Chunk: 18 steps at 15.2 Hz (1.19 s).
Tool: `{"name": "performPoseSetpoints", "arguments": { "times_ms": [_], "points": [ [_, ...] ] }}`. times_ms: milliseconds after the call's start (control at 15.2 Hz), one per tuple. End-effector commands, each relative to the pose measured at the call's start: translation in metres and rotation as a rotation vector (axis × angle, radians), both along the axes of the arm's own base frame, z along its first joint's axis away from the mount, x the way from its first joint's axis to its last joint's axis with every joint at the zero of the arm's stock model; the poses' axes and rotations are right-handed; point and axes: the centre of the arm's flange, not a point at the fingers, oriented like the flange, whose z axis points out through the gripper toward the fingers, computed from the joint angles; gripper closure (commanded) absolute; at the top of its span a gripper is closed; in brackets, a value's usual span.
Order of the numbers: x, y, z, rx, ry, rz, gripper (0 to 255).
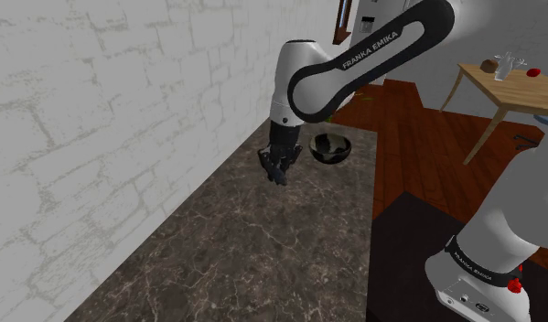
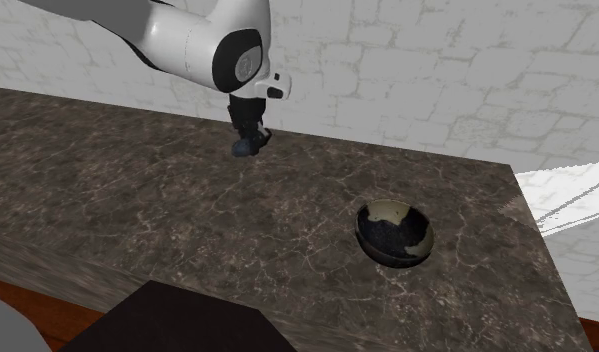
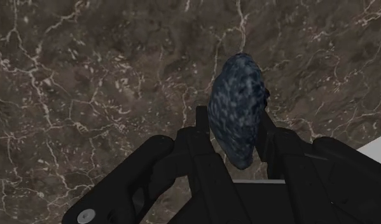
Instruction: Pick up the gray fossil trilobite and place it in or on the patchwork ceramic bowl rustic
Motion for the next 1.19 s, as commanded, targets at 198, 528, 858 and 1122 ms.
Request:
{"name": "performPoseSetpoints", "arguments": {
  "times_ms": [198, 528, 858, 1122],
  "points": [
    [0.0, 0.0, 0.027, 0.0, 0.0, 0.0, 255],
    [0.012, -0.051, 0.028, 0.0, 0.0, 0.0, 255],
    [0.026, -0.116, 0.028, 0.0, 0.0, 0.0, 255],
    [0.038, -0.167, 0.029, 0.0, 0.0, 0.0, 255]
  ]
}}
